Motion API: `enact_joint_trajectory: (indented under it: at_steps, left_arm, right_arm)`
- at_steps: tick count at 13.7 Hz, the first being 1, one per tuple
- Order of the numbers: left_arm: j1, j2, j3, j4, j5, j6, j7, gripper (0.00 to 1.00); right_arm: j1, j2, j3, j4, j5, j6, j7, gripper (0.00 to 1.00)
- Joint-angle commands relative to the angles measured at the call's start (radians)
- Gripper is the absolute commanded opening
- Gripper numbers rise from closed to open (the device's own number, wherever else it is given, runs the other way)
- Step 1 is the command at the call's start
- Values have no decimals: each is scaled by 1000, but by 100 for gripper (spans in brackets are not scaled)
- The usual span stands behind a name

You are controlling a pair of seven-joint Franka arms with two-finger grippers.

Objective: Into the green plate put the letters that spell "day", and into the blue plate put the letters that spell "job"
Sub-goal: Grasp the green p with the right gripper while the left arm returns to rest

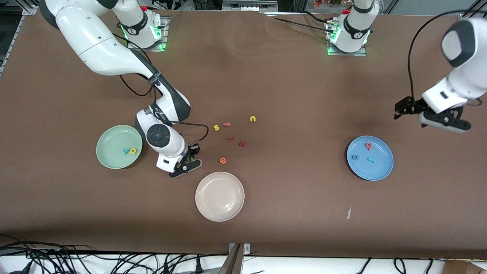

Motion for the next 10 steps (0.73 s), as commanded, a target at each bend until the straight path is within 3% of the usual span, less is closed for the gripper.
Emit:
enact_joint_trajectory:
  at_steps: [1,3,5,7,10]
  left_arm:
    - [8,-38,-43,177,45,-268,-89,100]
    - [8,-43,-55,318,48,-477,-119,100]
    - [14,-58,-57,418,71,-586,-122,100]
    - [14,-61,-76,471,76,-628,-130,100]
    - [14,-40,-87,469,70,-622,-159,100]
  right_arm:
    - [7,26,1,27,-7,2,3,30]
    - [6,24,1,27,-6,2,10,28]
    - [6,26,1,27,-6,2,10,24]
    - [6,26,1,27,-6,2,9,24]
    - [2,18,4,59,2,-25,-2,19]
